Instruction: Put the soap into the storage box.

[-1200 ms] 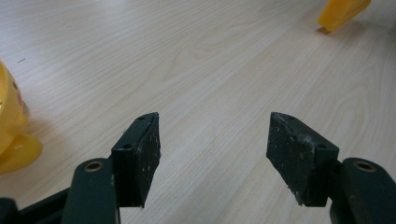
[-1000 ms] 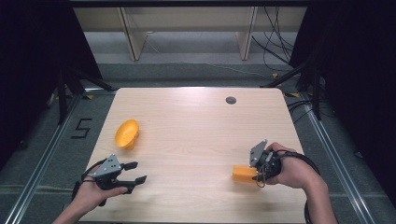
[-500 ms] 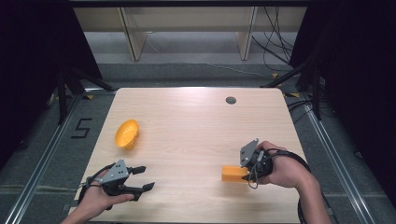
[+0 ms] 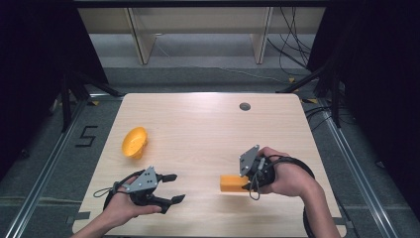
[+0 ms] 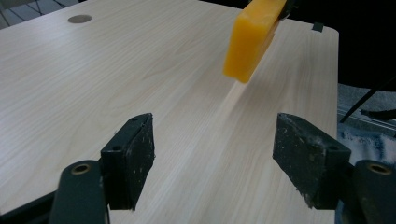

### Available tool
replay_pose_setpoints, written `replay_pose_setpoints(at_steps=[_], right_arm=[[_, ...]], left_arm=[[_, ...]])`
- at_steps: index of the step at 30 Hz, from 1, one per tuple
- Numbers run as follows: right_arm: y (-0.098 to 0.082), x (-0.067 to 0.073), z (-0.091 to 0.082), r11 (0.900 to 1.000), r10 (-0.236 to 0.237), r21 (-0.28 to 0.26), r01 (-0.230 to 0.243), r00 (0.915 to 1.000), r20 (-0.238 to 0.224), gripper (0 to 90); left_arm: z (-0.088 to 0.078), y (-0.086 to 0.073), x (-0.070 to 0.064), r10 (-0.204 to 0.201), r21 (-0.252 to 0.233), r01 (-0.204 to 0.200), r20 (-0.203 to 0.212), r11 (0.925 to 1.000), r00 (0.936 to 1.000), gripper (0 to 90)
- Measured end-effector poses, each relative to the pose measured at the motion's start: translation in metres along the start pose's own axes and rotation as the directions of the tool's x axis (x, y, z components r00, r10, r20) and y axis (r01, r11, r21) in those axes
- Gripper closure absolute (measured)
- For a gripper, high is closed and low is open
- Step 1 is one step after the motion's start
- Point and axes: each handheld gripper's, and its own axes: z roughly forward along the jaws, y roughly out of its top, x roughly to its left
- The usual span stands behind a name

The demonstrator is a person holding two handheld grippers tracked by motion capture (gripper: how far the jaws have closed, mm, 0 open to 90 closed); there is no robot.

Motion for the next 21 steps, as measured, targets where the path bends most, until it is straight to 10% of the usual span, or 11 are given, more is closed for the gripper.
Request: replay_pose_setpoints(at_steps=[7, 21], right_arm=[[0.024, -0.004, 0.005, 0.994, -0.097, -0.050, 0.096, 0.9952, -0.012, 62.3], [0.042, -0.001, 0.010, 0.992, -0.115, -0.062, 0.113, 0.9929, -0.033, 62.4]], left_arm=[[0.026, 0.014, -0.008, 0.066, 0.011, -0.067, 0.034, 0.9977, 0.9972, 28.5], [0.059, 0.023, -0.012, 0.140, 0.023, -0.142, 0.070, 0.9896, 0.9876, 39.0]])
